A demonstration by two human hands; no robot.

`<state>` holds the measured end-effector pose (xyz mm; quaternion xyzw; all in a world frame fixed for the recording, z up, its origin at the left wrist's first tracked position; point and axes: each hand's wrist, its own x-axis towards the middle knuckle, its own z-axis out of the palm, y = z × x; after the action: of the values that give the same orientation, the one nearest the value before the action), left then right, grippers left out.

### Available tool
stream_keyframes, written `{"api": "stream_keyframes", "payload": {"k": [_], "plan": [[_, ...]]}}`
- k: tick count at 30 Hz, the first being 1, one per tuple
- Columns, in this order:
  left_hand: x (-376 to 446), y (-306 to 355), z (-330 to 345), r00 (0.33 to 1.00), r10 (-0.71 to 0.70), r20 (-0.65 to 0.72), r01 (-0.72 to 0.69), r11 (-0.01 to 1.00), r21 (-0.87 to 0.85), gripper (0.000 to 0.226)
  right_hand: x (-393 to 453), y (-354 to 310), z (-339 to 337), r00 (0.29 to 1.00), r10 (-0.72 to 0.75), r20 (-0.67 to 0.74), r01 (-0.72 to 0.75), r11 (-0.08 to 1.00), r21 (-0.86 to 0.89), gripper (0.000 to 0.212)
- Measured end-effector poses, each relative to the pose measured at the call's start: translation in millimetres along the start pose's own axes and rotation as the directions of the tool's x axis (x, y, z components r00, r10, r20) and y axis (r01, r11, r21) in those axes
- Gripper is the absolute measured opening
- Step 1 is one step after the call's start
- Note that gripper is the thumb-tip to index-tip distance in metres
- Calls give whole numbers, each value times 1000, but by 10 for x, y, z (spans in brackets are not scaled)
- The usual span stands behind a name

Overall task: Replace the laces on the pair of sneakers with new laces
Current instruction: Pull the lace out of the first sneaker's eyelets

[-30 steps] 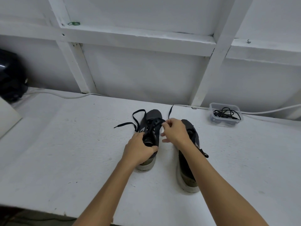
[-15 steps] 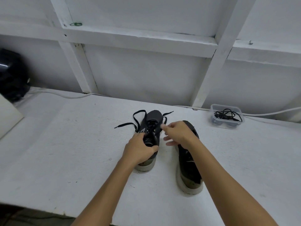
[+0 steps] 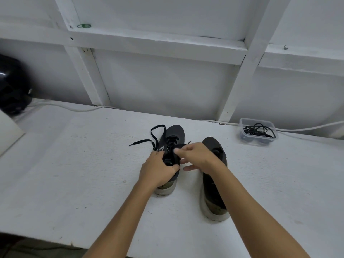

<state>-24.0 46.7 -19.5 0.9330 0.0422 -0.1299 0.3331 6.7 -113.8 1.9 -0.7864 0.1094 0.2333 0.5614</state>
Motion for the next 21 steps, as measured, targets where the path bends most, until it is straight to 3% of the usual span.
{"api": "stream_keyframes", "payload": {"k": [5, 7, 9, 10, 11, 14, 16, 19, 21], "plan": [[-1, -30, -2, 1000, 4, -3, -4, 1000, -15, 44, 66, -7, 83, 998, -44, -44, 42, 998, -46, 19], [1, -35, -2, 1000, -2, 3, 2, 1000, -19, 51, 91, -42, 63, 976, -68, -205, 88, 992, 88, 20], [0, -36, -3, 1000, -5, 7, 5, 1000, -27, 59, 112, -68, -9, 907, -46, -419, 160, 958, 240, 19], [-1, -36, -4, 1000, -6, 6, 6, 1000, -25, 60, 119, -71, -49, 888, -31, -459, 162, 955, 249, 20], [-1, -34, -5, 1000, -7, 7, 7, 1000, -18, 61, 114, -62, -75, 901, -18, -434, 127, 967, 223, 22], [-6, -22, 1, 1000, -3, 5, 3, 1000, 0, 55, 47, 1, -47, 989, 45, -143, -32, 995, 92, 31], [-12, -9, -3, 1000, 6, -2, -6, 1000, 4, 48, 13, 51, 29, 999, 35, -24, -34, 999, 31, 26], [-11, -9, -10, 1000, 6, -2, -6, 1000, 14, 48, 47, 64, 99, 996, -53, -74, 51, 999, -18, 18], [-4, -12, -15, 1000, -3, 4, 3, 1000, 19, 55, 90, 17, 81, 962, -78, -260, 110, 988, 112, 20]]}}
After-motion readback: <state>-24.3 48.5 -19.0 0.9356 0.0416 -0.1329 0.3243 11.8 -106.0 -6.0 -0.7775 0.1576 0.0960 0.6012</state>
